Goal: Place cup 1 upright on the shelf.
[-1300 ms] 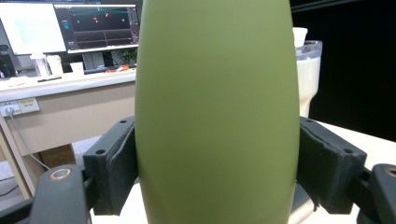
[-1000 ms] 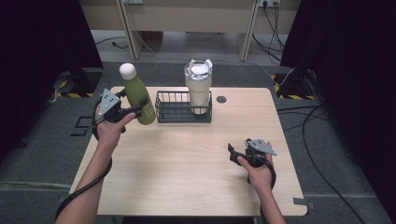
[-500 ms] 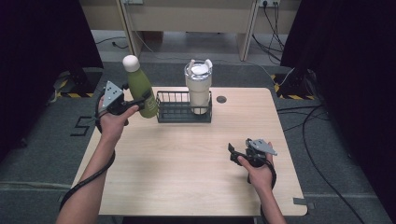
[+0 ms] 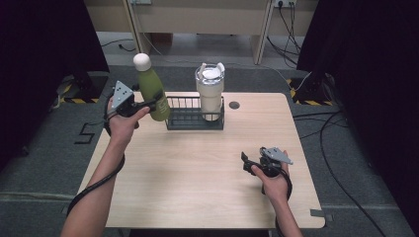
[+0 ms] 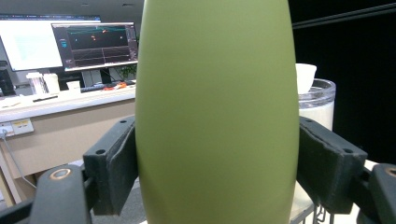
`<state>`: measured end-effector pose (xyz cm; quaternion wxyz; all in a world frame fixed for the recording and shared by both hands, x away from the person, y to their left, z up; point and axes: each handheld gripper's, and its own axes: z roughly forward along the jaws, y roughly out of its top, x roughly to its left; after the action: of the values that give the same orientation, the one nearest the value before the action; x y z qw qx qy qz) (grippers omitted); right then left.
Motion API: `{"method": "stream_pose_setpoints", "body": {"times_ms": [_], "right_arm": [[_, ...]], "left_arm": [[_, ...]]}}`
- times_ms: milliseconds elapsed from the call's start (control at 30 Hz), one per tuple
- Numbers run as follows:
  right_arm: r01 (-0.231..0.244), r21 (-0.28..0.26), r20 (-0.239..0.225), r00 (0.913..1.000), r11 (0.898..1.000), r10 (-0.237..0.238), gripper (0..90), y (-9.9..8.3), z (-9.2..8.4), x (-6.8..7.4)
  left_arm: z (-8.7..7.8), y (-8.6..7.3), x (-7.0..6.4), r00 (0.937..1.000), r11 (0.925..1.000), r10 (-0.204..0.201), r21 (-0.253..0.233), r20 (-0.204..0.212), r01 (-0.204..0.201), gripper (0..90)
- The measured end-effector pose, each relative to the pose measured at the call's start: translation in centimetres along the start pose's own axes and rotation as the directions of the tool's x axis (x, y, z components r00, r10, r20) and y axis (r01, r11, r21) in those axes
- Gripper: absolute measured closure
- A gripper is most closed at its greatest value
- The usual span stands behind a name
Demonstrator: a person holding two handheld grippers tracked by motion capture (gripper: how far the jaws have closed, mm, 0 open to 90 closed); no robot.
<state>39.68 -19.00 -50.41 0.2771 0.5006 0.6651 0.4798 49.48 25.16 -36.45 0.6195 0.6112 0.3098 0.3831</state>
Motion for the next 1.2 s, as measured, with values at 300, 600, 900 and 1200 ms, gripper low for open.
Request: {"method": "stream_pose_setpoints", "body": {"times_ms": [300, 600, 900, 1200], "right_arm": [[-0.003, 0.003, -0.001, 1.0, 1.0, 0.003, 15.5, -0.1, 0.1, 0.0], [-0.001, 0.004, -0.002, 1.0, 1.0, 0.001, 15.5, -0.1, 0.2, 0.0], [0.002, 0.0, -0.004, 1.0, 1.0, -0.002, 15.5, 0.0, 0.2, 0.1], [0.001, 0.001, -0.005, 1.0, 1.0, -0.001, 15.5, 0.0, 0.2, 0.1]], "left_arm": [[0.9, 0.6, -0.1, 0.9999, 0.9998, 0.015, -0.011, 0.004, -0.015, 21.3], [1.7, 0.9, -0.1, 0.9999, 0.9998, 0.009, -0.019, 0.012, -0.009, 21.3], [2.6, 1.2, -0.4, 0.9998, 0.9998, -0.002, -0.02, 0.021, 0.002, 21.3], [3.8, 1.4, -1.0, 0.9994, 0.9996, -0.003, -0.026, 0.034, 0.003, 21.3]]}}
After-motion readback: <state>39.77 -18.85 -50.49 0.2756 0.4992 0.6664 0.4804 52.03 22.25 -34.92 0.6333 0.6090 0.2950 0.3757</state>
